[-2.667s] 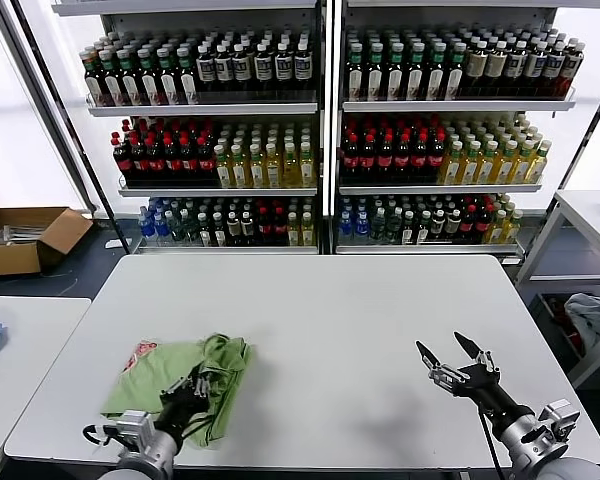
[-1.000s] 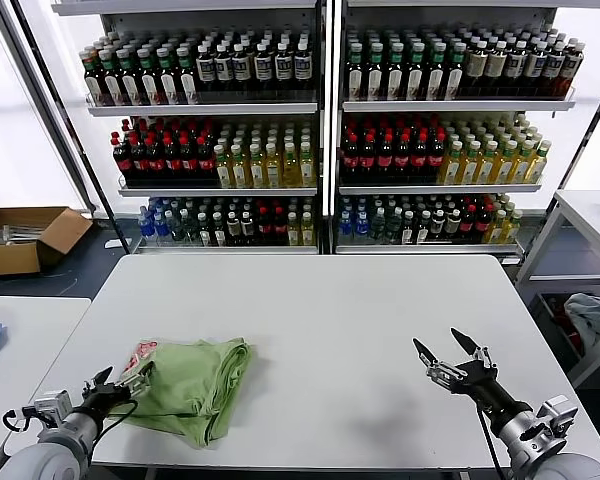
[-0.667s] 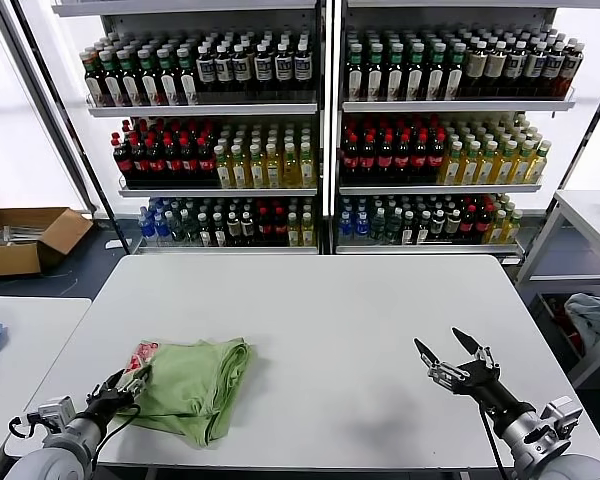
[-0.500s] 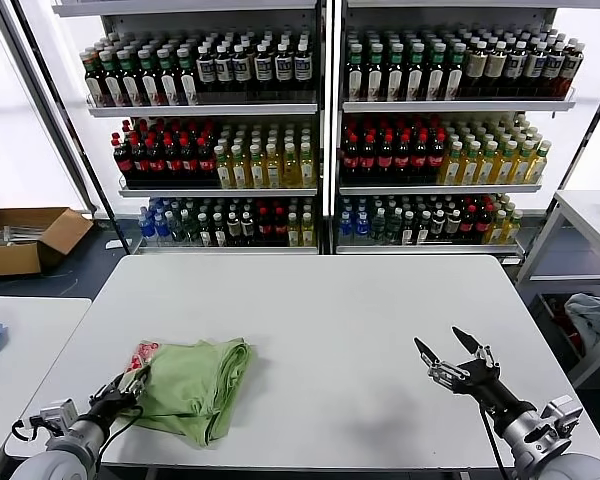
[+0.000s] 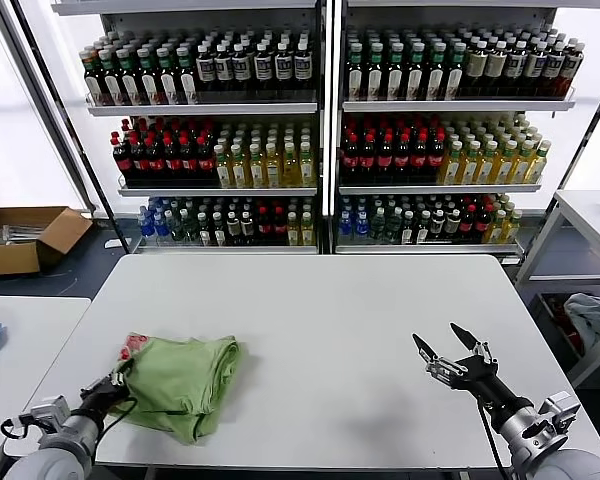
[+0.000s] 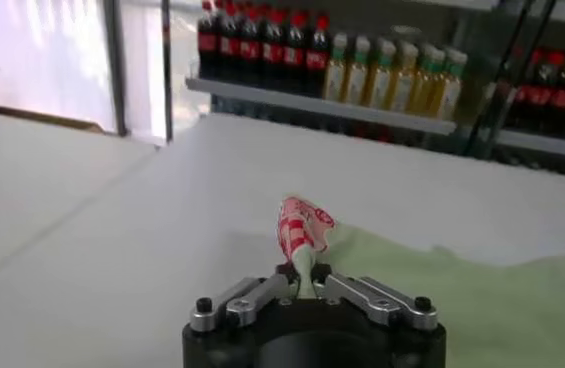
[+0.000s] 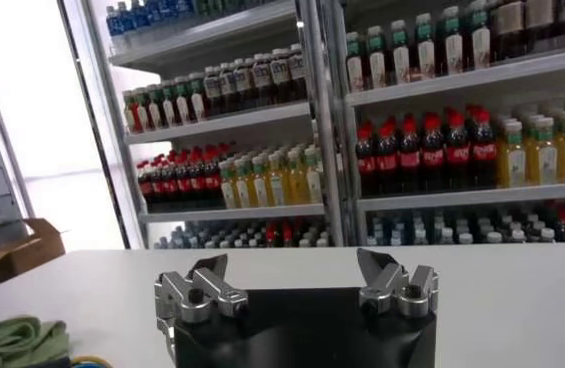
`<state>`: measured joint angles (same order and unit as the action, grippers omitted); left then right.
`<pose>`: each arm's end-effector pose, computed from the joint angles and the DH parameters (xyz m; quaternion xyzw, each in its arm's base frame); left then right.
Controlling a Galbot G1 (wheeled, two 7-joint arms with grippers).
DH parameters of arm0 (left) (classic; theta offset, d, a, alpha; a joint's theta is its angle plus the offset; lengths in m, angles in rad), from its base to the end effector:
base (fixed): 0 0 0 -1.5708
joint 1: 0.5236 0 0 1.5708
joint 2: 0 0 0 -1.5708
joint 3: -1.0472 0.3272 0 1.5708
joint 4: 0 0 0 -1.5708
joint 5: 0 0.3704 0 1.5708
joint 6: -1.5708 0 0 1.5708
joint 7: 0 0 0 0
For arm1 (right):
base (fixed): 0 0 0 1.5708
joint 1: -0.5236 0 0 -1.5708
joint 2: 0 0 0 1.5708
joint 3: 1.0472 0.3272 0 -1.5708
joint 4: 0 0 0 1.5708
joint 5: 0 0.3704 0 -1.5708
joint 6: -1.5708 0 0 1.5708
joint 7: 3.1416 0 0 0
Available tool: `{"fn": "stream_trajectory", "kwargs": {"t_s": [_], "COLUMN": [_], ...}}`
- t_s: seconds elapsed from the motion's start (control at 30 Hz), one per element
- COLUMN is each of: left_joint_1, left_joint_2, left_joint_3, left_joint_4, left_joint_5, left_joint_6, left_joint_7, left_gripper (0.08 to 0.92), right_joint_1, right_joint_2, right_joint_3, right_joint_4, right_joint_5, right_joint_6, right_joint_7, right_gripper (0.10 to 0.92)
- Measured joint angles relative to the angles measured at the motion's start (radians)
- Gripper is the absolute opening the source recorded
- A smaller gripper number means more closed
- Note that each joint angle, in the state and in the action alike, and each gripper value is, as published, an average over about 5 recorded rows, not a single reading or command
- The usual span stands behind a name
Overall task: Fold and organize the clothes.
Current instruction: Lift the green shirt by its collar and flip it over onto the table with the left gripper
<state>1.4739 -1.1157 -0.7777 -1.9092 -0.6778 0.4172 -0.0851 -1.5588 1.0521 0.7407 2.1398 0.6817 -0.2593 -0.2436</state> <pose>0.2479 0.1687 -0.2718 0.0576 -0.9723 0.0784 0.2127 0.2277 -0.1216 -0.2168 0.1853 -0.9769 -0.0666 0.0832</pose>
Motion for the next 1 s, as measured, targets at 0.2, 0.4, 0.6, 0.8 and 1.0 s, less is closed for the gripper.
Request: {"fn": "stream_trajectory", "kwargs": {"t_s": [0.2, 0.4, 0.6, 0.8, 1.0], "left_joint_1": [0.005, 0.028, 0.017, 0.003, 0.000], "left_joint_2": [0.047, 0.157, 0.244, 0.242, 0.145], "left_joint_3": [-0.123, -0.273, -0.352, -0.336, -0.203], "left_joint_4": [-0.008, 0.030, 0.033, -0.020, -0.112], "left_joint_5": [-0.031, -0.081, -0.108, -0.099, -0.080], "left_joint_6": [-0.008, -0.005, 0.012, 0.033, 0.060], "left_joint_7": [-0.015, -0.002, -0.006, -0.026, -0.081], "left_gripper": [0.120, 0.120, 0.120, 0.120, 0.120], "right_joint_1": [0.017, 0.035, 0.035, 0.025, 0.020], "right_joint_2": [0.000, 0.003, 0.010, 0.026, 0.032], "right_joint_3": [-0.011, -0.024, -0.034, -0.046, -0.043], "right_joint_4": [-0.010, -0.019, -0.015, 0.004, 0.023], "right_joint_5": [0.005, 0.007, 0.006, -0.001, -0.003], "right_joint_6": [0.001, 0.006, 0.013, 0.017, 0.016], "right_joint_7": [0.000, -0.003, -0.004, -0.003, 0.002], "right_gripper": [0.823, 0.823, 0.823, 0.823, 0.823]}}
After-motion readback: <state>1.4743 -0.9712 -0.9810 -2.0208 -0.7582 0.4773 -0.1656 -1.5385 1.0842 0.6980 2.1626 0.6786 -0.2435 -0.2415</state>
